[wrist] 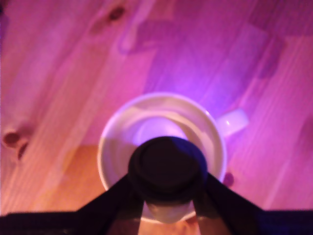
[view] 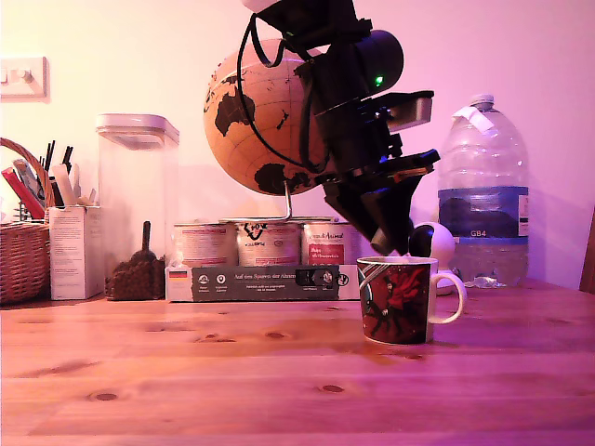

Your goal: Pick up the coffee capsules from the table one by one and drop them inside the nearest coffee cup

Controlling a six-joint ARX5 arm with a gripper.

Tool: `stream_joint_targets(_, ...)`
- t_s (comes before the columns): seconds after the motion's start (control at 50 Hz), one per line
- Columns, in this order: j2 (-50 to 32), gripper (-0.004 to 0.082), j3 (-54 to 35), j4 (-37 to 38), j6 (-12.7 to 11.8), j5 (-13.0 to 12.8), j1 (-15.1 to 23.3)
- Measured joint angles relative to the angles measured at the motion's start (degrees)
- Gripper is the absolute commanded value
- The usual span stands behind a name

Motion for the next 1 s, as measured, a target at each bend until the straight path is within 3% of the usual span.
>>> stream_joint_targets(0.64, 0.3, 0.0225, 0.0, 2.2, 0.0, -0.4, -1.3)
stream_joint_targets(0.7, 0.3, 0.0336, 0.0, 2.5, 0.0, -0.4, -1.3)
stream_joint_targets(0.8, 0.3, 0.0692, 0.0, 2.8, -1.3, -0.5, -1.3)
stream_joint_targets(0.84, 0.3, 0.0776, 0.0, 2.9, -1.6, -0.8, -1.3)
stream_joint_targets(1.0, 0.3, 0.0792, 0.0, 2.9, -2.0, -1.7, -1.3)
